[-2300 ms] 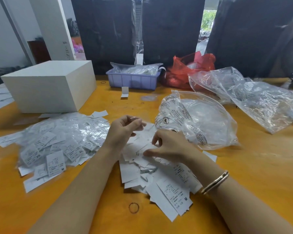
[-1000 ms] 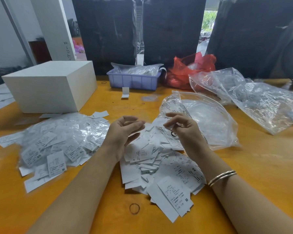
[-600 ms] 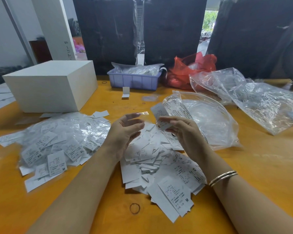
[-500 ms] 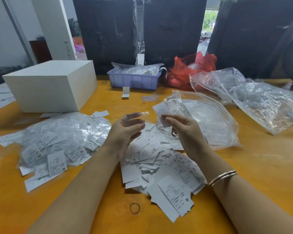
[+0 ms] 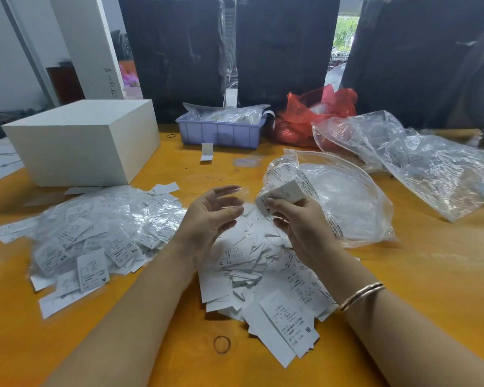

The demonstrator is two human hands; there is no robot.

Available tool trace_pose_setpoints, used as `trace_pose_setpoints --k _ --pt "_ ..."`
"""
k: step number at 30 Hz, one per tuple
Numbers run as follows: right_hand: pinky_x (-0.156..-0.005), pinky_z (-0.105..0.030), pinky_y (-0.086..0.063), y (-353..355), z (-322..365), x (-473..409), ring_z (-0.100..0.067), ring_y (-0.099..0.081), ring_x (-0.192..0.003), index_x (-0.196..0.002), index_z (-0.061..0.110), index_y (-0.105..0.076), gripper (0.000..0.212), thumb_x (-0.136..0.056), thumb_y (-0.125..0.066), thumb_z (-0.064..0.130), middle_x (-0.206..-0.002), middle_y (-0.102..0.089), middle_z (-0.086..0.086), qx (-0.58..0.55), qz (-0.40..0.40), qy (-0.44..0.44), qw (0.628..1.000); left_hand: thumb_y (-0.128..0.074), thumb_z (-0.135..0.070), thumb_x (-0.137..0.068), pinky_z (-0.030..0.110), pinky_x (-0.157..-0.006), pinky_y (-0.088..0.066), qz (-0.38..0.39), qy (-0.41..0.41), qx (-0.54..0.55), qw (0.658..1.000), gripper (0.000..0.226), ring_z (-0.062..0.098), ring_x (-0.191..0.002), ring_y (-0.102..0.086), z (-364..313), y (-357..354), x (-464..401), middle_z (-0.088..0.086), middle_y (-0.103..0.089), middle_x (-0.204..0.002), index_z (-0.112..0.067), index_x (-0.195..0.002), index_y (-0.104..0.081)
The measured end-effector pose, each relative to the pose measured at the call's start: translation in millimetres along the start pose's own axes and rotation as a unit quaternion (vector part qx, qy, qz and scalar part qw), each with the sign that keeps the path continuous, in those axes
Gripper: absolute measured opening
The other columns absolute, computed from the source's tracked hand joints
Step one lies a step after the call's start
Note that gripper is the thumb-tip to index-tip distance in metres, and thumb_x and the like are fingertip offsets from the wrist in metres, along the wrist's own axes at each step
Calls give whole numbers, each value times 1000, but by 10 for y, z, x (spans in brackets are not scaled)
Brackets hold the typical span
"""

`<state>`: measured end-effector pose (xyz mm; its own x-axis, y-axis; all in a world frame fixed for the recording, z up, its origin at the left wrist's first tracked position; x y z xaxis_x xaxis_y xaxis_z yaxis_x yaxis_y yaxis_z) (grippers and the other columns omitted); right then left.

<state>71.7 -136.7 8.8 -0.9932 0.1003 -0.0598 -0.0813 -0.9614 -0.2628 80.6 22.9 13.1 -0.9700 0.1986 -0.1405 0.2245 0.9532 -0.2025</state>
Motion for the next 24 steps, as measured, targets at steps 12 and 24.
trace_pose_setpoints --k 12,24 --pt "-52 -10 -41 -111 88 65 0 -56 -57 -85 8 -66 7 -79 -69 5 -74 -64 -2 43 22 53 997 -77 -5 -74 9 -63 -47 12 -10 -152 988 34 2 -76 -67 50 -75 17 -7 -72 -77 -22 -99 -61" --pt "-57 -13 -46 -106 93 37 -5 -56 -61 -75 13 -62 11 -76 -73 12 -63 -63 7 35 27 75 996 -74 -7 -77 10 -65 -48 32 -9 -152 988 6 8 -77 -70 11 -143 60 6 -74 -81 -11 -79 -70"
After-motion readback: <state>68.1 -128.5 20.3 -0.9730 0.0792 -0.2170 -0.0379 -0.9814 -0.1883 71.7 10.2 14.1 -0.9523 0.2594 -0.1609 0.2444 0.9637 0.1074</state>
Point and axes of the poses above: each hand's wrist, its own x-axis away from the middle knuckle, its own y-axis out of the back of the hand, z = x × y, the point moved 8 cm from there along -x, towards the middle knuckle
